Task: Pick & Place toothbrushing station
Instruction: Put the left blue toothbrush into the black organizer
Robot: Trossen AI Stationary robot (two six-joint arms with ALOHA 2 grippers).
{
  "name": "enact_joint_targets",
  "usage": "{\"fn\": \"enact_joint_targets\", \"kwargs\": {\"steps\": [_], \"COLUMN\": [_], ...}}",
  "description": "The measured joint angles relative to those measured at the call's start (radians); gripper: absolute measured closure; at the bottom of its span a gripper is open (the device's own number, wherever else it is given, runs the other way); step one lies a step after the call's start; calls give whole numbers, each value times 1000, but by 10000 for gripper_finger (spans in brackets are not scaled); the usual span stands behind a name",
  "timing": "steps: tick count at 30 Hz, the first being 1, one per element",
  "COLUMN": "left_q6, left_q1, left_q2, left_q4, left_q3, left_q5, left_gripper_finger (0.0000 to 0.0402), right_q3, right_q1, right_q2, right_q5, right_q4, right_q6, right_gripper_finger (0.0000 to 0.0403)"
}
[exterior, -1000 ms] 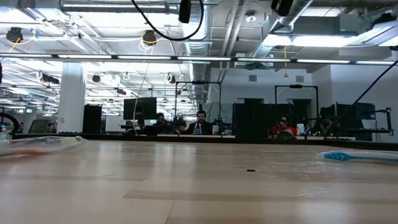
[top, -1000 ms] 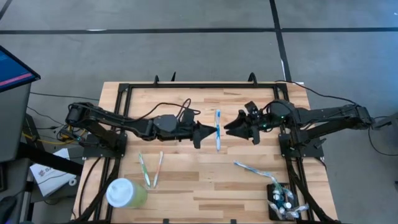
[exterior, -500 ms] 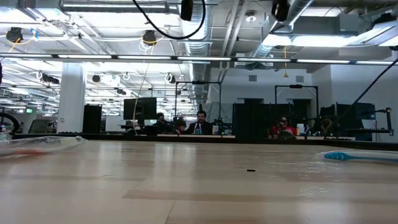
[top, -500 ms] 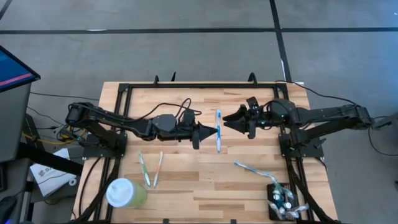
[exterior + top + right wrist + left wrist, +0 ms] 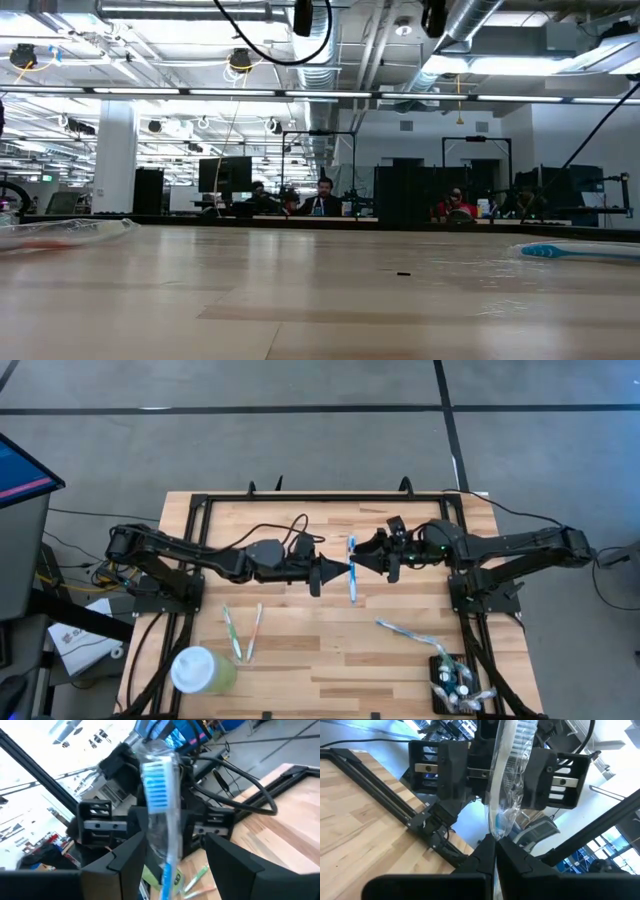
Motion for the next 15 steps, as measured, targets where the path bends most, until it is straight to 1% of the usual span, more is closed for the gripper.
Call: {"fn": "enact_joint_targets", "kwargs": {"steps": [7, 15], "left_q6": [0, -4], "left_q1": [11, 34], "left_q2": [0, 0], "left_q4": [-1, -2], "left_q3": [0, 0], "left_q5": [16, 61], "left_gripper_finger": [401, 401], "right_q3": [0, 0], "right_q1": [0, 0], "right_q2": [-1, -1], "right_q5": [0, 0], "right_q4": [17, 15], "right_q6": [2, 2], "right_gripper_finger": [216, 253]}}
